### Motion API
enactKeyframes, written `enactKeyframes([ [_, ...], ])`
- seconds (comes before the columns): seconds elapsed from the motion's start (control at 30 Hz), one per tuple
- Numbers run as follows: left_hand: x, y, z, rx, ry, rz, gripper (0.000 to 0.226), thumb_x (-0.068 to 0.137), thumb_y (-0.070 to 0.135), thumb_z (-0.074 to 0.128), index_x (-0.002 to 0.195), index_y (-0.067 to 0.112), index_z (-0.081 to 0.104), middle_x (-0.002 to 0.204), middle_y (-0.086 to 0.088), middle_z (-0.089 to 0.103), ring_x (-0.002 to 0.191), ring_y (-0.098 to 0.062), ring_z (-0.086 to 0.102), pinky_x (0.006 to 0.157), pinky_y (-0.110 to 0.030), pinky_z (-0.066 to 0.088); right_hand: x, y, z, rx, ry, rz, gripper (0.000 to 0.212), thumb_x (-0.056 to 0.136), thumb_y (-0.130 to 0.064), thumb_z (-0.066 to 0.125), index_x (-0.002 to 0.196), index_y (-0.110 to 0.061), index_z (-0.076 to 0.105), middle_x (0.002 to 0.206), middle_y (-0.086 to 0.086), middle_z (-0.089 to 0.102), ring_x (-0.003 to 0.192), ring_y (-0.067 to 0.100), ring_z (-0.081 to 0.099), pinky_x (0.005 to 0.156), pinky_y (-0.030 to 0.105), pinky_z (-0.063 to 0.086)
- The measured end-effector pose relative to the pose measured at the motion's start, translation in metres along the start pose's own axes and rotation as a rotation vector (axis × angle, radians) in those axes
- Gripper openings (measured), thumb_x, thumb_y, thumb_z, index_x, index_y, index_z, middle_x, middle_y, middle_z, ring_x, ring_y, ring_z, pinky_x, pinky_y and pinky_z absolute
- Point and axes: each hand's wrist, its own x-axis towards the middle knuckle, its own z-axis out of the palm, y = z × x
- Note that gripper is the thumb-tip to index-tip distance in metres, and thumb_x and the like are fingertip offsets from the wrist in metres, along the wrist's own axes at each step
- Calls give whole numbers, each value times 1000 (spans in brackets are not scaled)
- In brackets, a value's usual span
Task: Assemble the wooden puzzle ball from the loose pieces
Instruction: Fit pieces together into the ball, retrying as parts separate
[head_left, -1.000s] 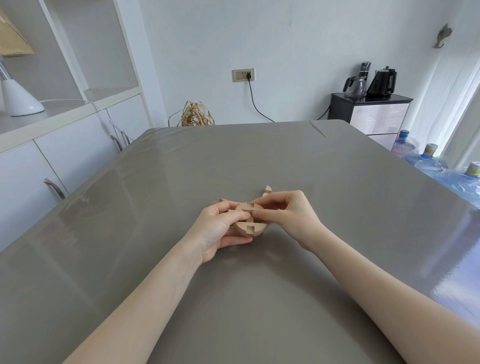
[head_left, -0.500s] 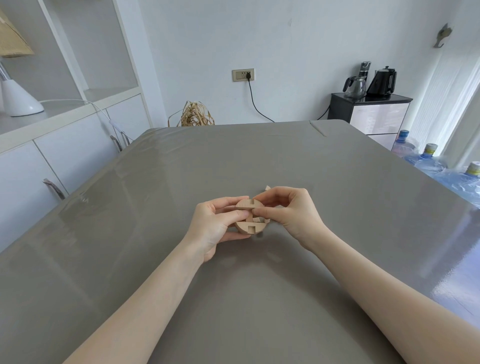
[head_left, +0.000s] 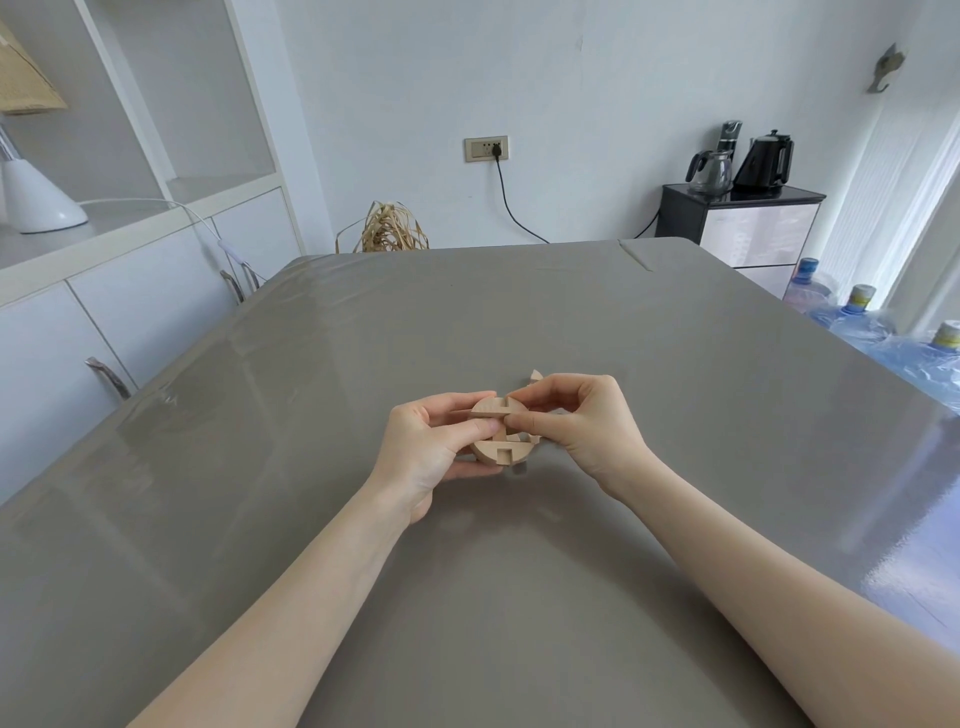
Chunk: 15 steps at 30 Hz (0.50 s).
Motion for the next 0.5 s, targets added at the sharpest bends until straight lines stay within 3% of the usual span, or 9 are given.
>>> enactKeyframes([
  [0.27, 1, 1, -2, -20, -33, -53, 22, 80, -5, 67, 100, 5, 70, 86, -14, 73, 73, -27, 71, 61, -36, 60, -1, 0, 1, 2, -9, 8, 9, 72, -6, 79, 78, -9, 75, 73, 0, 74, 68, 7, 67, 72, 22, 52],
  [0.43, 3, 0, -4, -52, -73, -80, 24, 84, -3, 63, 107, 3, 68, 82, -13, 73, 72, -27, 72, 63, -35, 60, -1, -2, 0, 23, 4, 24, 10, 72, -4, 78, 81, -8, 75, 77, 9, 75, 70, 16, 69, 74, 33, 56],
  [0.5, 3, 1, -4, -61, -95, -82, 25, 86, -2, 60, 110, 2, 67, 87, -16, 72, 75, -29, 71, 66, -36, 60, -2, -3, 0, 34, 19, 30, 11, 72, -6, 79, 80, -12, 76, 76, 7, 75, 69, 14, 69, 68, 28, 55],
])
